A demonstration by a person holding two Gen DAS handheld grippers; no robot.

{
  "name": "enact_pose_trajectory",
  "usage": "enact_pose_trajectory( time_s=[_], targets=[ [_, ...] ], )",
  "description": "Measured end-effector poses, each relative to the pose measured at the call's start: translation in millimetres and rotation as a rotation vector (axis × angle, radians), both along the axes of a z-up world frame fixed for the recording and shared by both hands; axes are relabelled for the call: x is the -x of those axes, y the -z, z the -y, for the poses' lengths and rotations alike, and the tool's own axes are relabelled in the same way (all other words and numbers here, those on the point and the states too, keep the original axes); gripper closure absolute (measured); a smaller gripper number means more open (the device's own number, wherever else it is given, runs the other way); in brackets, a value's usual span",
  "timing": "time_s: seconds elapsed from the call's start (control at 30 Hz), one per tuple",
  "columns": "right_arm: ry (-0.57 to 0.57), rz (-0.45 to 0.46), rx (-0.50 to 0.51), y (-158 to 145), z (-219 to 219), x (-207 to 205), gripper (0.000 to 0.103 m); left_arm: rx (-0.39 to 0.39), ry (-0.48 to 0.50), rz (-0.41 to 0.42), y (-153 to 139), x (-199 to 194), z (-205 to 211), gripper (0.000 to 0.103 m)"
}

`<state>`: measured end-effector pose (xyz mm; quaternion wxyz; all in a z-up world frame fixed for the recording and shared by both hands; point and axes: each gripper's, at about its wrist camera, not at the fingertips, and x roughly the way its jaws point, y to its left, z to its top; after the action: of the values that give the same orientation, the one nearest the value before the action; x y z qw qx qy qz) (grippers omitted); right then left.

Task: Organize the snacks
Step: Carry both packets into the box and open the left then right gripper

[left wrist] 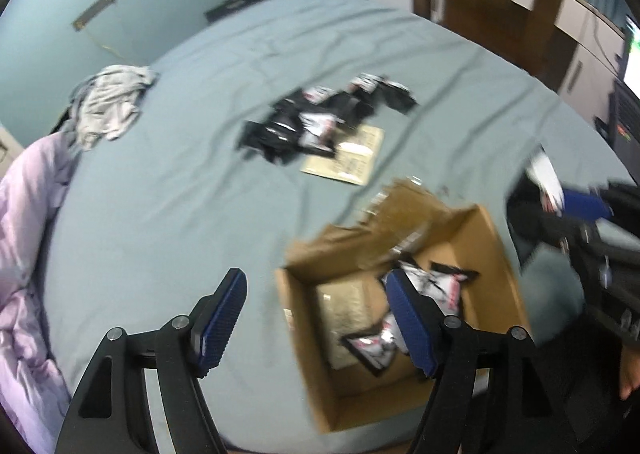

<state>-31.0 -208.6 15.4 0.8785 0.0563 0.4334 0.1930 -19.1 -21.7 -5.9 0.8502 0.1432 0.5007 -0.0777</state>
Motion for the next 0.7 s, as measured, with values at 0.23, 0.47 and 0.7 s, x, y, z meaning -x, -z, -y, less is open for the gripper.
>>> enact_pose_trajectory(
  time_s=[0.23, 0.47, 0.7],
  targets=[
    [-0.081, -0.052, 0.016, 5.0, -14.9, 5.4, 0.075, 0.012, -0.060, 0.005, -3.2, -8.5, -15.3, 0.030],
    [-0.138, -0.059, 0.121, 9.9, -34.7, 4.6, 0.075, 0.002, -0.068, -0.010, 1.0, -9.3, -15.8, 0.030],
    [-0.184, -0.073, 0.180, 15.4, -53.1, 5.1, 0.075, 0.032, -0.095, -0.047, 6.0, -12.6, -22.5, 0.030]
  ],
)
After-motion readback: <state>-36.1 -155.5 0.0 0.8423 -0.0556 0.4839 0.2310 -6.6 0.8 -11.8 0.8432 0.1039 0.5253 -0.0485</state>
